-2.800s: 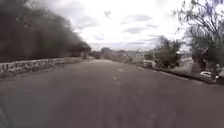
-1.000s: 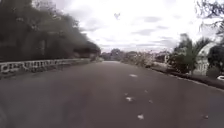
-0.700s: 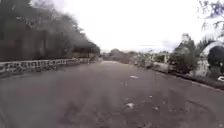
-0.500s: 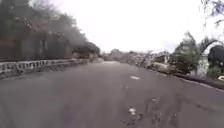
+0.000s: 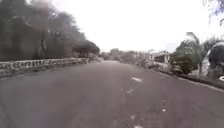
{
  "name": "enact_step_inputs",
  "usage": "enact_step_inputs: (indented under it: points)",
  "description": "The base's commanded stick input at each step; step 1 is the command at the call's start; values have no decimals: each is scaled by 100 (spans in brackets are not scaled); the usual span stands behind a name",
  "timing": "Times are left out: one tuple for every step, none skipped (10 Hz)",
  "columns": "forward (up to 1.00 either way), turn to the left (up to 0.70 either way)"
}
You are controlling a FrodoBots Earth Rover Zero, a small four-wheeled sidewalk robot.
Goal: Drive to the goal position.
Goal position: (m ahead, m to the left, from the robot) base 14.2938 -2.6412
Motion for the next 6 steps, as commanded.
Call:
enact_step_inputs:
  points:
    - [70,0]
    - [70,0]
    - [70,0]
    - [70,0]
    - [70,0]
    - [70,0]
